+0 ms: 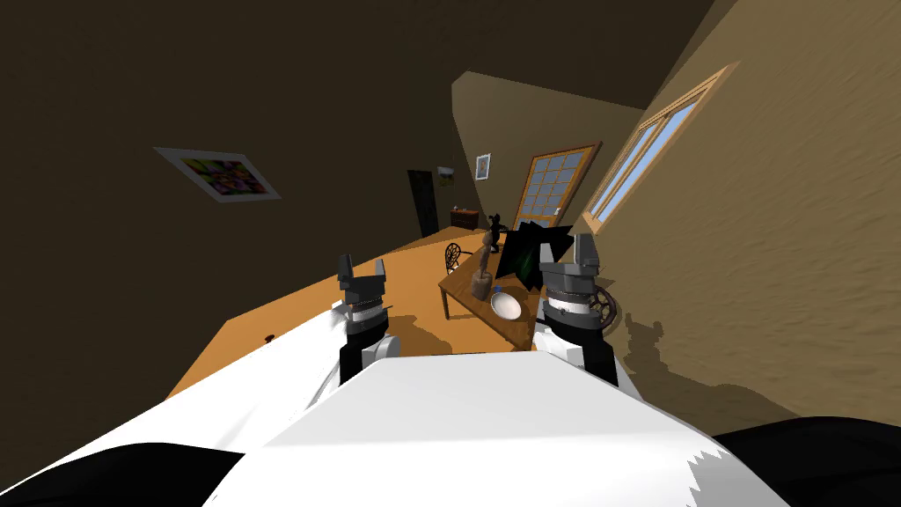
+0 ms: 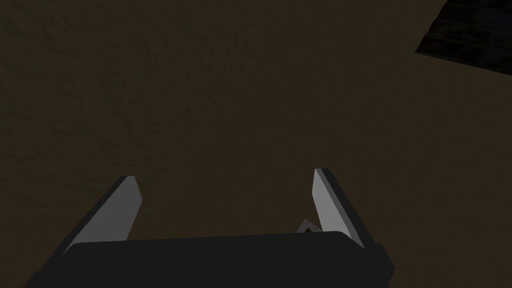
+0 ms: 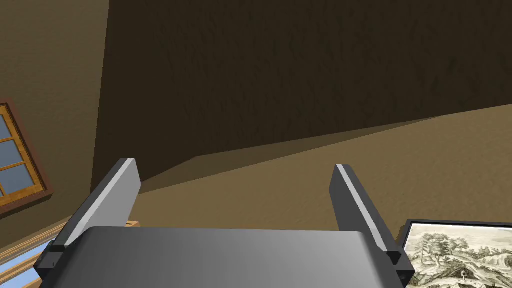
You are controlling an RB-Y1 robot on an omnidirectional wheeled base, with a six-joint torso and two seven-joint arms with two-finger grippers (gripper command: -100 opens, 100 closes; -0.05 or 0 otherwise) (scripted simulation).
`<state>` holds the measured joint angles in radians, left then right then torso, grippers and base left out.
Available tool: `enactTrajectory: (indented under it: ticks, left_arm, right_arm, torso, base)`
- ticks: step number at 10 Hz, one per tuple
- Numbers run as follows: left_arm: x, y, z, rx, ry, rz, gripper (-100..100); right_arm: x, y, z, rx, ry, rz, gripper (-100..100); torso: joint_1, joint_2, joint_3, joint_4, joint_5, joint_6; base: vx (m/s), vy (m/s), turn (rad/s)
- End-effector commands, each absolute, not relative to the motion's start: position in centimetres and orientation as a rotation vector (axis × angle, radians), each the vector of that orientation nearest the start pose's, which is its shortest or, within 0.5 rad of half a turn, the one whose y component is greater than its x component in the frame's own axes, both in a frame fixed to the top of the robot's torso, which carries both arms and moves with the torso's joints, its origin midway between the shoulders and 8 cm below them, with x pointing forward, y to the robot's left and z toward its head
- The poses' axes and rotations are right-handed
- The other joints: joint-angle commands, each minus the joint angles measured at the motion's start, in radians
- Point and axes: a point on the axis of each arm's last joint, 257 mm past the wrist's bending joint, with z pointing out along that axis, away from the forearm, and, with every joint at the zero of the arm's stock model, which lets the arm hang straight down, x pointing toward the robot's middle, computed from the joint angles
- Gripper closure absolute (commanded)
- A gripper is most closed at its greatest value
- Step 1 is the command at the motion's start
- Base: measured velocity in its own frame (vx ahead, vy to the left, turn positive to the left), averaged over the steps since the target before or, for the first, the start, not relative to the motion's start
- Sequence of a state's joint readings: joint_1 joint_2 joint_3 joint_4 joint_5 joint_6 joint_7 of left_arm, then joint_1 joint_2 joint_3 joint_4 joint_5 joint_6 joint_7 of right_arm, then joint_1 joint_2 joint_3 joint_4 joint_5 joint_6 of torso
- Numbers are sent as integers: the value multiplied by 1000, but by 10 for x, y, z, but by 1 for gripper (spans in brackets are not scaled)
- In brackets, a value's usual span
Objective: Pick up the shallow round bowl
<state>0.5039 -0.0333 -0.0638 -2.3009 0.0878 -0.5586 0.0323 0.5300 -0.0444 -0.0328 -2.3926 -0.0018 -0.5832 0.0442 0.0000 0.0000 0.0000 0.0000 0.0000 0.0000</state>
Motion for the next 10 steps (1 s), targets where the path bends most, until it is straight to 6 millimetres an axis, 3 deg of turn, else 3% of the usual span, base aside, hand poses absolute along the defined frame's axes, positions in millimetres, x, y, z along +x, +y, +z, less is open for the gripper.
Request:
enactTrajectory:
  ticks: [1, 5, 6, 10]
  left_arm:
    - [330, 273, 43, -694, 463, -1462, 0]
    - [330, 273, 43, -694, 463, -1462, 0]
    - [330, 273, 43, -694, 463, -1462, 0]
    - [330, 273, 43, -694, 463, -1462, 0]
  right_arm:
    - [310, -277, 73, 497, 552, 1305, -100]
    - [344, -284, 49, 618, 584, 1443, -100]
    - [344, -284, 49, 620, 583, 1449, -100]
    - [382, -293, 19, 778, 610, 1584, -100]
  torso:
    - [0, 0, 0, 0, 0, 0]
    - [-1, 4, 2, 1, 0, 0]
    - [-1, 5, 3, 1, 0, 0]
    - [-1, 3, 2, 1, 0, 0]
  base:
    - [-26, -4, -10]
    - [-61, -13, -10]
    - [-59, -5, -3]
    - [-46, -9, -10]
